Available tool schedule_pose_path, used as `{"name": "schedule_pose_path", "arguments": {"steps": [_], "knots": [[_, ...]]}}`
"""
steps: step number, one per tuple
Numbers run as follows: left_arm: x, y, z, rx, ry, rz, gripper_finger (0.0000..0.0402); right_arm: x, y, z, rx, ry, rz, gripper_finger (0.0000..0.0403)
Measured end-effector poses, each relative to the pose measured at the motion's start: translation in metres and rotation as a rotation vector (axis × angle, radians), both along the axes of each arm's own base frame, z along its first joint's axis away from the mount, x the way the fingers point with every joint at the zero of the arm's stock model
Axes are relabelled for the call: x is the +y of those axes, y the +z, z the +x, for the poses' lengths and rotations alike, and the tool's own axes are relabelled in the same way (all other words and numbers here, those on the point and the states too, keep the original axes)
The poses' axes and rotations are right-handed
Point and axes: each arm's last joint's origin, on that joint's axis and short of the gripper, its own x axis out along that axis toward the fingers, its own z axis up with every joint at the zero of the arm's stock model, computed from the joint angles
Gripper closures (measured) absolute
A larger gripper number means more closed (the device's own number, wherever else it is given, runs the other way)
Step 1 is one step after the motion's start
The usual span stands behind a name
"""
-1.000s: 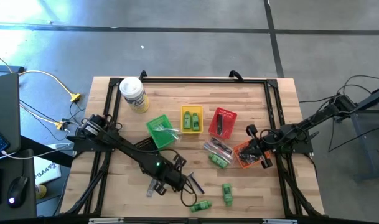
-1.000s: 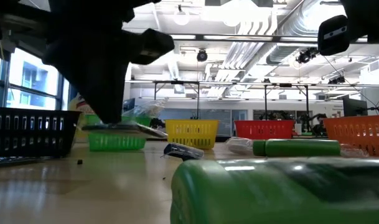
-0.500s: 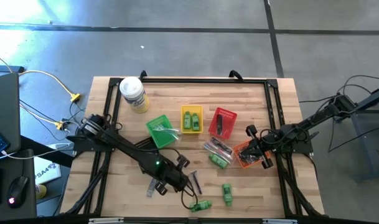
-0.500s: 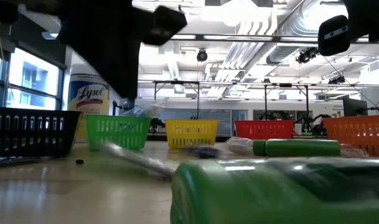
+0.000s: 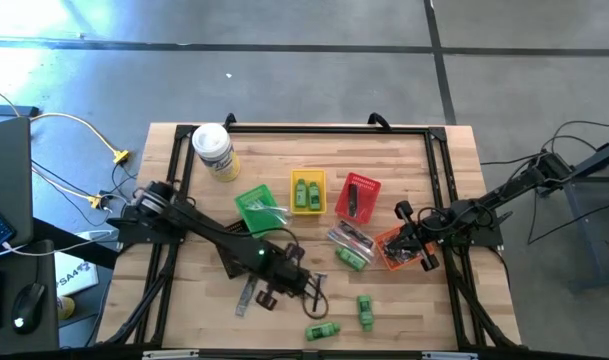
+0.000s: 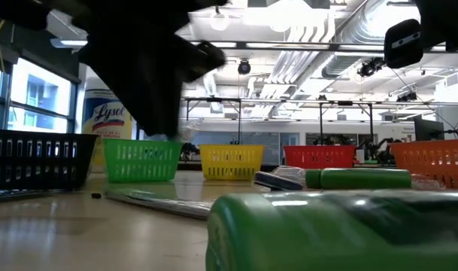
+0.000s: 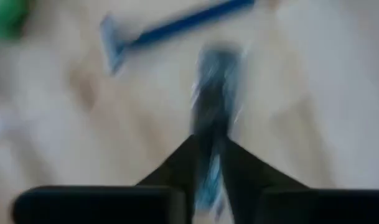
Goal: Pick & Place Travel size toiletries
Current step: Put the black comb into the red bin
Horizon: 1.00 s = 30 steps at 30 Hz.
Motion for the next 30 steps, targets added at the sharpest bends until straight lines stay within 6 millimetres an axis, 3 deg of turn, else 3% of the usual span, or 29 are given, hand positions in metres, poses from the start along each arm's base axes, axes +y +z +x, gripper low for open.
{"name": "schedule_pose_path", "arguments": {"steps": [9,14,22,30], "knots": [[-0.008,-0.04,0.012,0.069,-0.045,-0.03,0.0151,0.0,0.0,0.0,0.003,0.001,0.005,0.0399],[-0.007,-0.05,0.013,0.089,-0.017,0.03,0.0099,0.0,0.0,0.0,0.006,0.001,0.004,0.0399],[-0.007,-0.071,0.014,0.143,-0.021,0.062,0.0107,0.0,-0.002,0.0,0.016,-0.003,-0.003,0.0399],[0.007,-0.091,0.023,0.183,0.047,0.067,0.023,0.0,-0.002,0.0,0.016,-0.003,-0.004,0.0399]]}}
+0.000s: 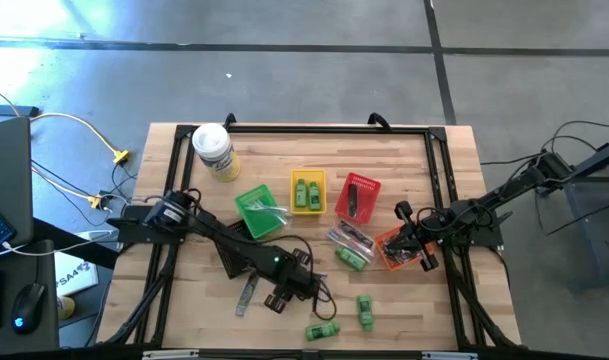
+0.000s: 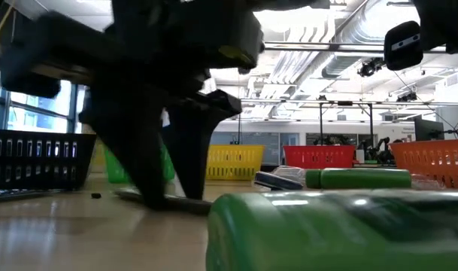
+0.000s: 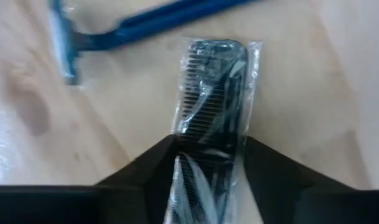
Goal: Pick & Place Travel size toiletries
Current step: Put the black comb into the red bin
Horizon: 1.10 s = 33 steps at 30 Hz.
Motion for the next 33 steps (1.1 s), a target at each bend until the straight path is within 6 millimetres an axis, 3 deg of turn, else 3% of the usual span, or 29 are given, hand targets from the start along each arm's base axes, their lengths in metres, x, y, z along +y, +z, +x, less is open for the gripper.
{"name": "schedule_pose_path", "arguments": {"steps": [6,13,26,33], "knots": [[0.009,0.0,0.005,-0.034,0.033,0.049,0.0325,0.0,0.0,0.0,0.0,0.0,0.0,0.0399],[0.004,0.0,0.001,-0.024,-0.019,0.076,0.0396,0.0,0.0,0.0,0.0,0.001,-0.001,0.0399],[-0.031,0.041,0.003,-0.032,-0.125,0.155,0.0401,0.0,0.0,0.0,-0.001,0.001,-0.001,0.0399],[-0.036,0.062,0.008,-0.044,-0.158,0.176,0.0401,0.0,0.0,0.0,-0.001,0.006,-0.001,0.0399]]}}
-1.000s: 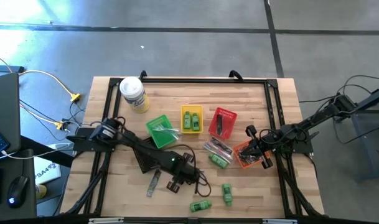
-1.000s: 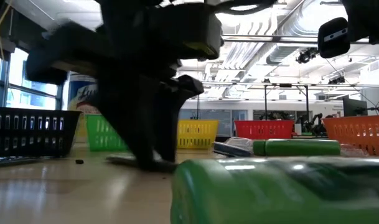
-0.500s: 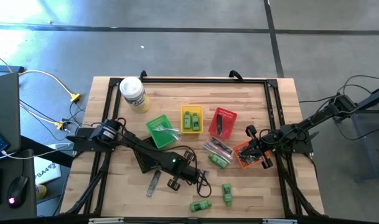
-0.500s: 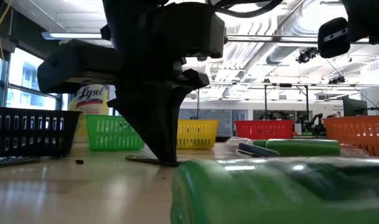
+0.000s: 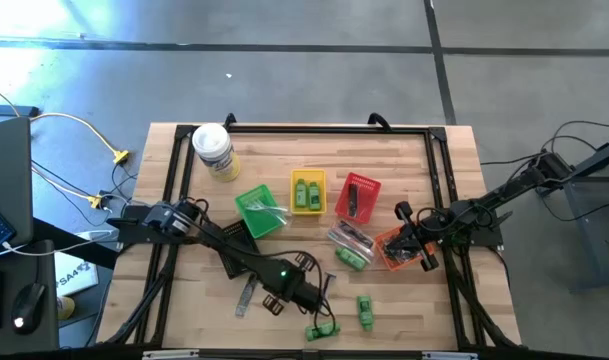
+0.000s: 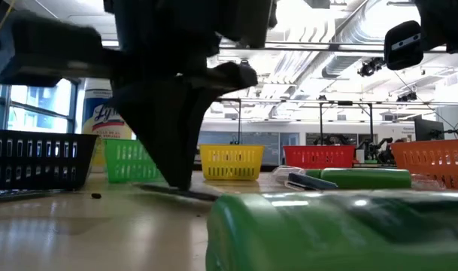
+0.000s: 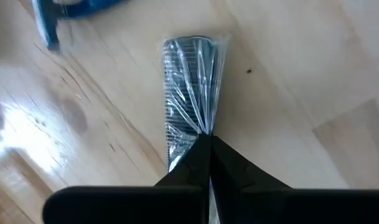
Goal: Pick & Place Travel size toiletries
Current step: Put the black comb into the red bin
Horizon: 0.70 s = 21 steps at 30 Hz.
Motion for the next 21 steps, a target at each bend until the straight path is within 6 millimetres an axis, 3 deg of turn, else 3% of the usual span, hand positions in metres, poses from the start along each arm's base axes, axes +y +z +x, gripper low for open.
{"name": "schedule_pose_path", "arguments": {"steps": [9,21], "knots": [[-0.003,0.026,0.008,-0.049,-0.028,-0.008,0.0401,0.0,0.0,0.0,0.002,0.008,0.006,0.0399],[-0.005,0.079,0.013,-0.063,-0.119,-0.079,0.0401,0.001,0.0,0.0,0.02,0.033,0.048,0.0399]]}}
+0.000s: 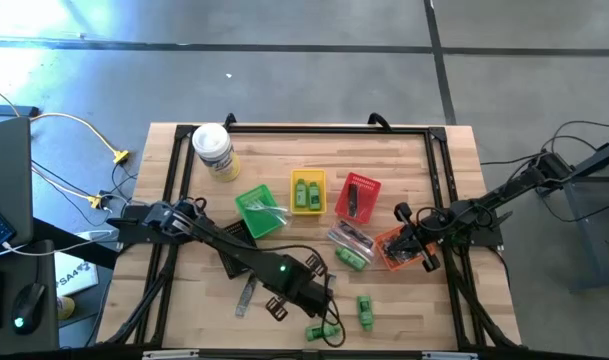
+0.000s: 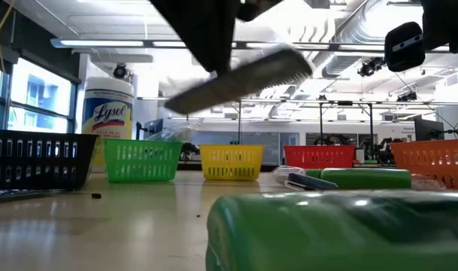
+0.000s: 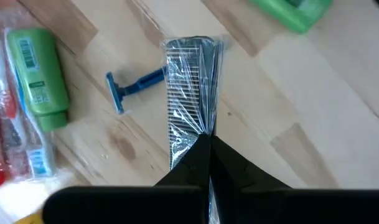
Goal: Pick & Place Travel size toiletries
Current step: Put the black comb into the red bin
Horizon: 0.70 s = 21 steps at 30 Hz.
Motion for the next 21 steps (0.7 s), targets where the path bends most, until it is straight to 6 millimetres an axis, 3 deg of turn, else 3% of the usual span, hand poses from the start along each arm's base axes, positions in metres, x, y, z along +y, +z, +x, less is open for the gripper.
{"name": "schedule_pose_path", "arguments": {"steps": [7,16,21], "knots": [[0.019,0.043,0.007,-0.025,0.003,-0.085,0.0401,0.0,0.0,0.0,-0.001,0.001,0.006,0.0399],[0.056,0.092,0.013,-0.027,-0.081,-0.42,0.0401,0.0,0.001,0.0,-0.004,0.016,0.011,0.0399],[0.084,0.12,0.007,-0.091,-0.12,-0.568,0.0401,0.001,0.001,0.0,-0.004,0.029,0.009,0.0399]]}}
